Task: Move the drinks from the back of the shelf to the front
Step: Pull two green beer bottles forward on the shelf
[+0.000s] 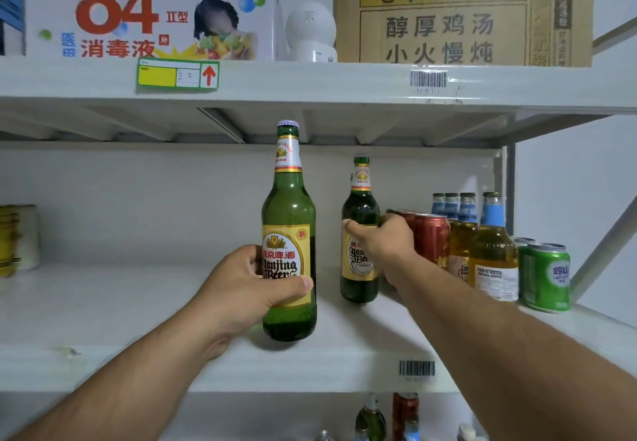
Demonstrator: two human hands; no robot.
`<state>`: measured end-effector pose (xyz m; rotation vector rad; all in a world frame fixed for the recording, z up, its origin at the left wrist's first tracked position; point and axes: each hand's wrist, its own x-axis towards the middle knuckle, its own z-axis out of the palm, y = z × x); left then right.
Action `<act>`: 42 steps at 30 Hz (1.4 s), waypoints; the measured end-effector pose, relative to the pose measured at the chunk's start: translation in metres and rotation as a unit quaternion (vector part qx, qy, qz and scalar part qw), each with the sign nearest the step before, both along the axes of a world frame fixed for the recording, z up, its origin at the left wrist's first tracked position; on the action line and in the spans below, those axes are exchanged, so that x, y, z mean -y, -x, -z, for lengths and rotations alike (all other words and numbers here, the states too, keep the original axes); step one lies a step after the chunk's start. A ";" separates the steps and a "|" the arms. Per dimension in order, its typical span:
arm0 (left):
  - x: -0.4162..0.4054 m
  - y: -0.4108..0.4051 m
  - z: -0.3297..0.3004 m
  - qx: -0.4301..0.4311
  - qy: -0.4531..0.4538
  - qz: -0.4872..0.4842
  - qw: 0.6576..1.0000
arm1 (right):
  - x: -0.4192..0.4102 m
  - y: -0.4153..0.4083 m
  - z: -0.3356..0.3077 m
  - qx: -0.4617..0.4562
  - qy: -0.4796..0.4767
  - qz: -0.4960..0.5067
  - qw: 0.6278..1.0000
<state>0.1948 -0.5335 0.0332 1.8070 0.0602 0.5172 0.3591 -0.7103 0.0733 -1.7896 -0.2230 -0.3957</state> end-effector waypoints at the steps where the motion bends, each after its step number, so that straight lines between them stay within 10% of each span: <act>1: 0.001 0.000 0.000 0.000 0.001 -0.001 1.000 | -0.001 -0.003 0.001 -0.002 0.000 -0.004 1.000; 42: 0.022 -0.011 0.008 -0.012 0.006 -0.041 0.999 | 0.006 -0.053 0.014 -0.020 -0.035 -0.074 0.996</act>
